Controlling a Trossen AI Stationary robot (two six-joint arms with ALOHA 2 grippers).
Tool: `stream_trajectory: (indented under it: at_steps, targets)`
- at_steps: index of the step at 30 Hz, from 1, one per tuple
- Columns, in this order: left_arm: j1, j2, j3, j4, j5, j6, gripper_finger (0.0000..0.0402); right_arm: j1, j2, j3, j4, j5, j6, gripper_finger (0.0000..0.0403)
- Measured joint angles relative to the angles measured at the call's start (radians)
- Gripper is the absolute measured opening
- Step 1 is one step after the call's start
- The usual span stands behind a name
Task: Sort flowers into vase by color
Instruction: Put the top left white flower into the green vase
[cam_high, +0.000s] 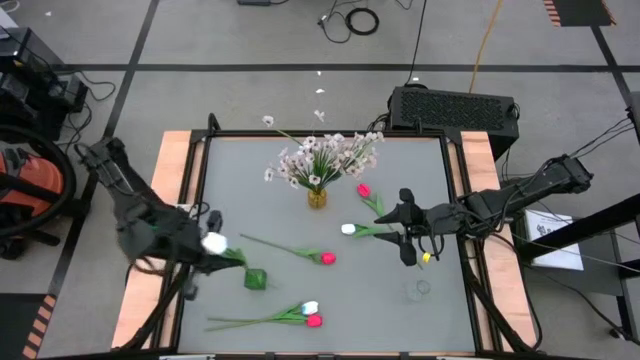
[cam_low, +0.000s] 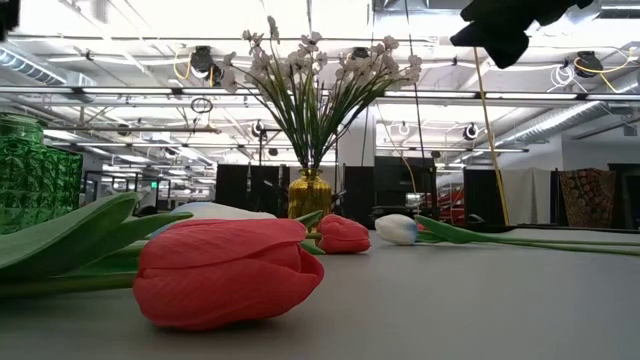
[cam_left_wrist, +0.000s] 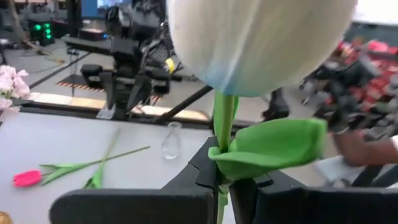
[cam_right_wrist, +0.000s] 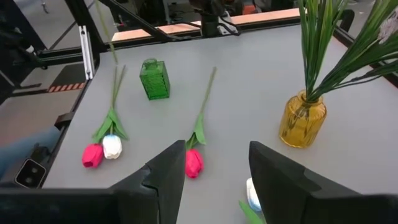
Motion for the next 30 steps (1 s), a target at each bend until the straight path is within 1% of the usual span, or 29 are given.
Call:
stream_trajectory:
  at_steps: [3, 6, 10, 13, 17, 24, 30]
  targets:
    - [-0.090, -0.040, 0.000, -0.079, -0.121, 0.000, 0.0022, 0.000, 0.000, 0.000, 0.001, 0.000, -0.004, 0.0169]
    - [-0.159, -0.070, 0.000, -0.200, -0.254, -0.059, 0.0022, 0.000, 0.000, 0.000, 0.002, 0.000, -0.001, 0.0169]
    - [-0.225, -0.084, 0.000, -0.312, -0.341, -0.176, 0.0022, 0.000, 0.000, 0.000, 0.002, 0.000, 0.017, 0.0169]
    - [-0.254, -0.079, 0.000, -0.334, -0.364, -0.210, 0.0022, 0.000, 0.000, 0.000, 0.002, 0.001, 0.018, 0.0169]
    - [-0.278, -0.069, 0.000, -0.333, -0.382, -0.212, 0.0022, -0.001, 0.000, 0.000, 0.002, 0.008, 0.003, 0.0169]
    - [-0.292, -0.067, -0.001, -0.335, -0.400, -0.216, 0.0022, -0.001, 0.001, 0.000, 0.002, 0.009, -0.007, 0.0169]
    - [-0.294, -0.065, -0.066, -0.338, -0.425, -0.309, 0.0022, 0.000, 0.001, 0.000, 0.002, 0.008, 0.014, 0.0169]
